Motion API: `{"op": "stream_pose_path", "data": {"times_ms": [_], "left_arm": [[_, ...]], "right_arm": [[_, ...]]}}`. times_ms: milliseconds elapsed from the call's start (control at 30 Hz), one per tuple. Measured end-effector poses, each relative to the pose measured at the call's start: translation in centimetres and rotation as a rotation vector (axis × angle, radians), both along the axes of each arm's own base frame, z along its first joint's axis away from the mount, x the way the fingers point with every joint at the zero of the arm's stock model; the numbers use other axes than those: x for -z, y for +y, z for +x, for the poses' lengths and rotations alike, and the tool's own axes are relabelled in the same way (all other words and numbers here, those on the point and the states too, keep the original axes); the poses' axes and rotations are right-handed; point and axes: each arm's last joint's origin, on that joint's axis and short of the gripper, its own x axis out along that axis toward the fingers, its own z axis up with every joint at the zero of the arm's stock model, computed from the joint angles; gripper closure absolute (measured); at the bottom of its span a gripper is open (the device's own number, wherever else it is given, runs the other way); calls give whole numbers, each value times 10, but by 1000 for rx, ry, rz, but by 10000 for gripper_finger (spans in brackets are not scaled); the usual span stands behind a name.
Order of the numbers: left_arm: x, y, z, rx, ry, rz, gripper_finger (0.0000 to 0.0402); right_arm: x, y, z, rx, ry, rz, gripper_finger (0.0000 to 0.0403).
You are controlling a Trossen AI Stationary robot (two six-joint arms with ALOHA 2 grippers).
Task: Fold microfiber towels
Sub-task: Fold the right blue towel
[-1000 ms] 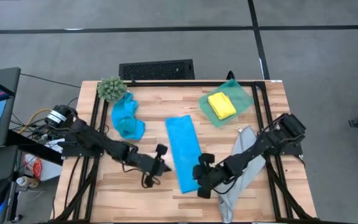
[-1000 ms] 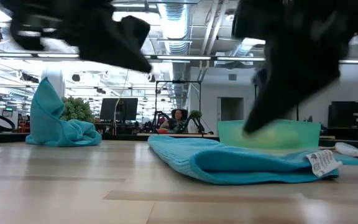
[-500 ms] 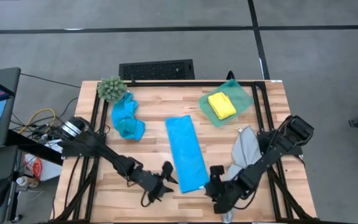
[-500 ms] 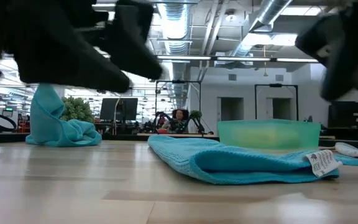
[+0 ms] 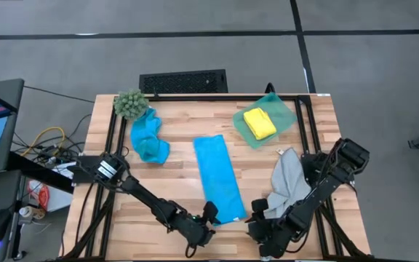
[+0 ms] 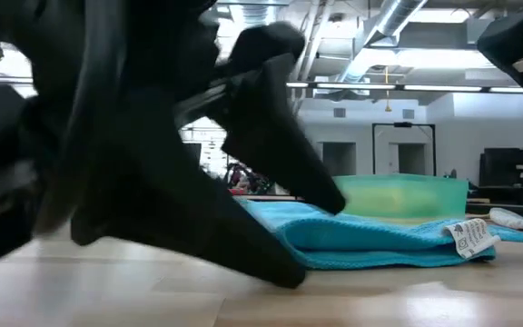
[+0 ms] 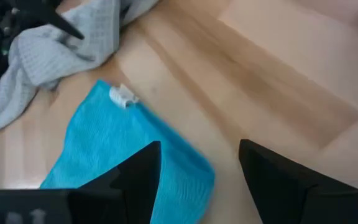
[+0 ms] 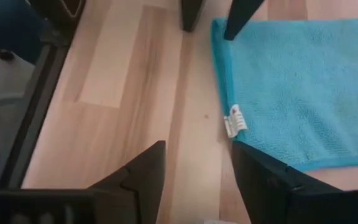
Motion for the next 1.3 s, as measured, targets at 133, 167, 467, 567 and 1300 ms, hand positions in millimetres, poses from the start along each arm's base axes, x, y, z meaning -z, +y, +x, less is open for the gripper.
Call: {"op": "stream_pose_path", "data": {"times_ms": [133,167,467,567,1300], "left_arm": [[0,-2,0,-35,18,-9,187],[0,-2,0,-48,16,-11,187],[4,4,-1,-154,57,-50,216],[5,5,-1,-158,61,-38,250],[-17,12,-6,-287,14,-37,399]], "right_arm": [[6,-4,-3,-5,-19,-41,202],[10,-6,-4,-3,-19,-46,203],[29,-24,0,-22,-49,-50,204],[28,-27,5,-43,-52,-61,204],[25,-27,12,-90,-102,-66,204]]}}
